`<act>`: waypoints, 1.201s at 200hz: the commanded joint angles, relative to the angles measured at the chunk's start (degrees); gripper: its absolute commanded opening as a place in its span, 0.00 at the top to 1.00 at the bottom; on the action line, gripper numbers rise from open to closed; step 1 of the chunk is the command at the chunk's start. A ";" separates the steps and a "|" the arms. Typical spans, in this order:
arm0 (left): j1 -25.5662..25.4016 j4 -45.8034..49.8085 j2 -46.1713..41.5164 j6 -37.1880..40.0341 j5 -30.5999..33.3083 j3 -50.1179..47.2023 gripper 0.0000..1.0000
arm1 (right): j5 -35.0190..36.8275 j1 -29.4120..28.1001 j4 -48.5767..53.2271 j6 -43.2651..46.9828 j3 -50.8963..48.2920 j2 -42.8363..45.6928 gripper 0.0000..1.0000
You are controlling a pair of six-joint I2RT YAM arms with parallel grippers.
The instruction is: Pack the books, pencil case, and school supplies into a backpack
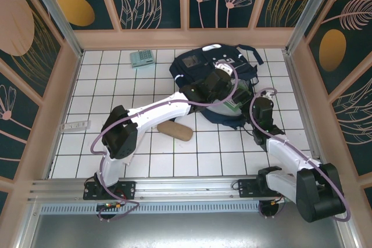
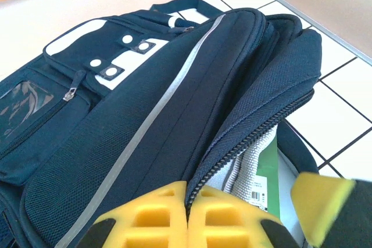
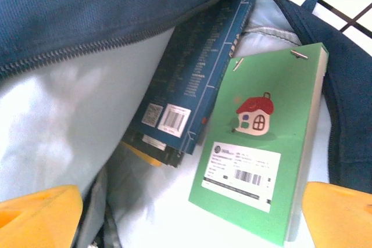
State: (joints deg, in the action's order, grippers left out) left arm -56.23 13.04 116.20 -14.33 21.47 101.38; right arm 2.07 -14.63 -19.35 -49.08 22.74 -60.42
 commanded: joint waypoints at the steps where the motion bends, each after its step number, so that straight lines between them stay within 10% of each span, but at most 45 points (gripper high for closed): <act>1: 1.64 -3.46 -4.01 -1.90 1.58 -0.25 1.00 | -4.37 -0.58 3.29 7.30 -0.14 2.24 0.08; 109: 6.15 -4.78 -9.17 -2.74 -0.22 -5.01 1.00 | -15.94 -14.44 2.03 29.03 2.55 0.30 0.15; 240: 8.34 -3.91 -9.68 -3.60 0.06 -6.59 1.00 | -6.38 -36.73 -4.09 41.37 7.70 -22.23 0.04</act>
State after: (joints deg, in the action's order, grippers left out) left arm -49.56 12.21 109.56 -16.23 18.44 94.45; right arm -6.68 -49.17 -20.29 -10.87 28.29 -79.68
